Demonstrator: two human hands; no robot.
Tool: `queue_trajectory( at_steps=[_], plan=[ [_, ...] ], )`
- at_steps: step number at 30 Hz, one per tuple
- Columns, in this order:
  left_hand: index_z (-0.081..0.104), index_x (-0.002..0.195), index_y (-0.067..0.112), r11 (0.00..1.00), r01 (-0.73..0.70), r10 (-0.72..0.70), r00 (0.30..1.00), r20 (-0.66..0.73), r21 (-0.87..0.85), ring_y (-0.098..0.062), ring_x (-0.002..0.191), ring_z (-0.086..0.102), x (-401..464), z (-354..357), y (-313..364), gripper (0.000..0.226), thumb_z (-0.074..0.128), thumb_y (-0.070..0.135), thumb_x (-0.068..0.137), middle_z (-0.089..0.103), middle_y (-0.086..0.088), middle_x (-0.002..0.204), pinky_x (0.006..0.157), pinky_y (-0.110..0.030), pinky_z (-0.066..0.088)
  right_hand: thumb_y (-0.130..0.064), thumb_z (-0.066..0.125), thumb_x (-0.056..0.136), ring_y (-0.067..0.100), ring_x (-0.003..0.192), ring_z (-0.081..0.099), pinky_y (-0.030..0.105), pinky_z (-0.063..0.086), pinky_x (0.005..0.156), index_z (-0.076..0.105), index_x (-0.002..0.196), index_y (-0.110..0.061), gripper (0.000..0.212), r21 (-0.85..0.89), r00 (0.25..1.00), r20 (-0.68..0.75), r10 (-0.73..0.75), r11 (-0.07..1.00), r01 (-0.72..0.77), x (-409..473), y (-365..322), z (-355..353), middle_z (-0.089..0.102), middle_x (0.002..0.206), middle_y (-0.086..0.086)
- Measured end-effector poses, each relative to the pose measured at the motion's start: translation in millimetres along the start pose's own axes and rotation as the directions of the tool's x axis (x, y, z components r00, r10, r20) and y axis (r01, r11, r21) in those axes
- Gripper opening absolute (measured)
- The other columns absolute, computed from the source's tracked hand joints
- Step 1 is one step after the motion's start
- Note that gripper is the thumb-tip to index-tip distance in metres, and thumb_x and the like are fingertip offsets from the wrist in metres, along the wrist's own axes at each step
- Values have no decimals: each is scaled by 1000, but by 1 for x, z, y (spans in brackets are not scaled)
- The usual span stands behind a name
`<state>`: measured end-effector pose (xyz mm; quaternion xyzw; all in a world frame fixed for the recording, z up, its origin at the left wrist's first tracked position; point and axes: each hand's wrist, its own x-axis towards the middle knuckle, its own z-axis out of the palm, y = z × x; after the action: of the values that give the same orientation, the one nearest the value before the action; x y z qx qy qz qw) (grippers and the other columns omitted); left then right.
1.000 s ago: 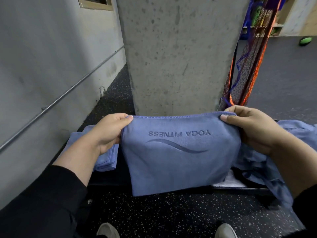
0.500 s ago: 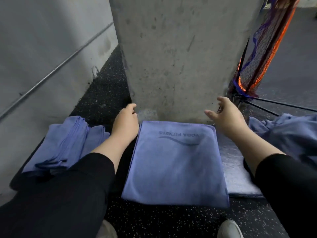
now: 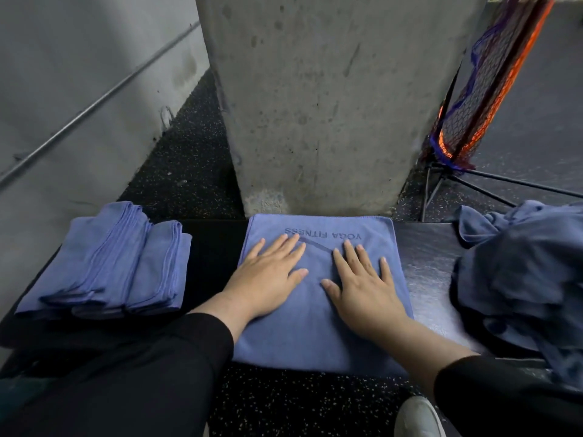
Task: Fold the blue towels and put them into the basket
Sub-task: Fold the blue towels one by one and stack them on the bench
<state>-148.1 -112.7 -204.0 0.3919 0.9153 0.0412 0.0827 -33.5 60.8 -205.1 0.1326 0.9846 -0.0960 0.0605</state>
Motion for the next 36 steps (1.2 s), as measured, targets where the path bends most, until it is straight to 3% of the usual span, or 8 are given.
queue_trajectory(
  at_steps=[11, 15, 18, 20, 24, 28, 33, 36],
  plan=[
    [7, 162, 27, 997, 69, -68, 997, 41, -21, -8, 154, -10, 29, -8, -8, 63, 18, 53, 106, -5, 8, 169, 125, -45, -5, -58, 24, 102, 13, 155, -4, 50, -2, 124, 12, 160, -28, 67, 31, 997, -8, -70, 997, 70, 43, 17, -10, 0, 168, -7],
    [8, 161, 25, 998, 63, -62, 998, -6, 8, -11, 155, -9, 16, -11, 1, 63, 21, 52, 106, -6, 4, 169, 125, -46, -5, -50, 35, 103, 16, 153, 19, 49, 11, 123, 40, 150, -24, 54, 160, 980, -173, -98, 979, 127, 28, 23, -8, 25, 165, -3],
    [8, 161, 26, 1000, 4, -5, 1000, -30, -30, -10, 154, -10, -2, -10, 12, 63, 25, 51, 107, -7, 4, 169, 125, -45, -3, -49, 36, 100, 23, 132, 52, 49, 39, 110, 59, 130, -22, 46, 122, 901, -308, -305, 927, 356, 7, 22, -10, 53, 143, 0],
    [8, 161, 28, 999, -44, 44, 999, -21, -20, -9, 154, -10, -17, -6, 18, 63, 26, 53, 106, -8, 5, 169, 126, -43, -3, -47, 40, 101, 22, 120, 58, 44, 47, 102, 62, 127, -20, 44, 122, 856, -270, -440, 866, 484, -10, 23, -7, 57, 134, 0],
    [5, 161, 30, 999, -33, 33, 999, 26, 28, -8, 153, -13, -52, 9, 14, 63, 21, 55, 105, -10, 7, 168, 125, -42, -5, -64, 12, 101, 12, 151, 24, 40, 15, 124, 42, 151, -28, 69, -44, 858, -42, -513, 858, 511, -36, 39, 10, 29, 163, -7],
    [2, 161, 31, 1000, 20, -20, 999, 32, 2, -4, 151, -18, -80, 11, 0, 61, 18, 53, 106, -12, 9, 168, 124, -38, -10, -77, -9, 87, 1, 152, -6, 33, -5, 125, 19, 157, -38, 85, -36, 874, 51, -483, 874, 485, -47, 55, 3, -1, 165, -20],
    [35, 155, 25, 1000, 11, -11, 1000, -24, -19, -7, 154, 8, -95, -3, 21, 56, 22, 50, 107, 15, 4, 168, 125, -37, 1, -73, 38, 91, 11, 135, 43, 43, 24, 120, 58, 128, -37, 55, 91, 855, -36, -517, 850, 518, -58, 50, -3, 44, 144, -13],
    [53, 141, 25, 997, -72, 71, 997, -41, -25, -12, 149, 26, -94, -6, 47, 51, 30, 53, 105, 33, 3, 162, 121, -36, 15, -59, 54, 88, 13, 115, 53, 36, 42, 101, 65, 114, -34, 38, 73, 828, -148, -541, 829, 555, -59, 39, -1, 53, 125, -11]
  ],
)
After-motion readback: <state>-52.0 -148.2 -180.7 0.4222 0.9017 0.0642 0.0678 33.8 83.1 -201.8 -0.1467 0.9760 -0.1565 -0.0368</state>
